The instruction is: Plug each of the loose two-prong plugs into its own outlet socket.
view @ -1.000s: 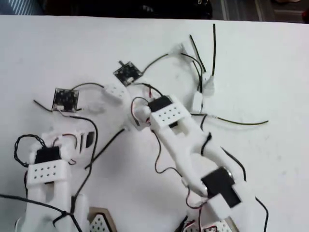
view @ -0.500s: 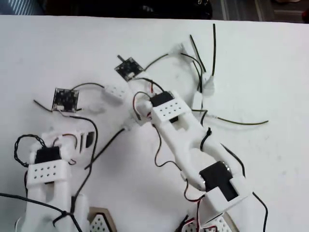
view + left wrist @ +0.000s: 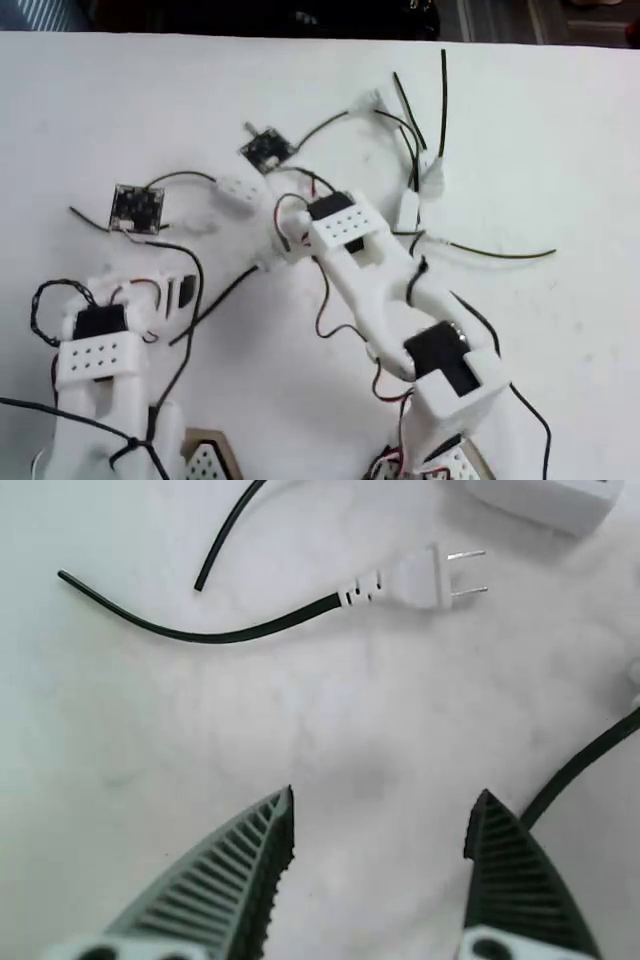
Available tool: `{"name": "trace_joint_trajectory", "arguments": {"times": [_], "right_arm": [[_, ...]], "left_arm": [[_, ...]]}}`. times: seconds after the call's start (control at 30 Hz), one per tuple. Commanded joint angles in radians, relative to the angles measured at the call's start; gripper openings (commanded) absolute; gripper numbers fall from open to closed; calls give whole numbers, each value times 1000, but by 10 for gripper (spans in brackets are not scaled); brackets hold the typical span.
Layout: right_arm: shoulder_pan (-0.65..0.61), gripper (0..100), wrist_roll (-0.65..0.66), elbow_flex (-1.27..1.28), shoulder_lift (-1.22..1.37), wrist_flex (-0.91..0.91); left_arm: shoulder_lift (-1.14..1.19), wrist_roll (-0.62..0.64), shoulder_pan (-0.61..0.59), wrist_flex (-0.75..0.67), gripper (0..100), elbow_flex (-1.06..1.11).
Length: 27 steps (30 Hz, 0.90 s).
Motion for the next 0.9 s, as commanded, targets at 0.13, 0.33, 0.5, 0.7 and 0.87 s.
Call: {"name": "trace_joint_trajectory", "arguments": {"times": [0.13,0.33,0.5,0.7,0.87], "right_arm": [[-10,17,5,-2,47,-4],[45,17,9,-3,48,-67],[160,17,40,-5,48,-159],[271,17,133,-31,51,-262],[351,17,167,-163,105,-229]], "left_arm": [[-27,-9,-7,-21,275,-3],[-27,-9,-7,-21,275,-3],[-27,-9,-7,-21,275,-2],[-27,-9,-7,-21,275,-2],[-27,-9,-7,-21,275,-2]]}}
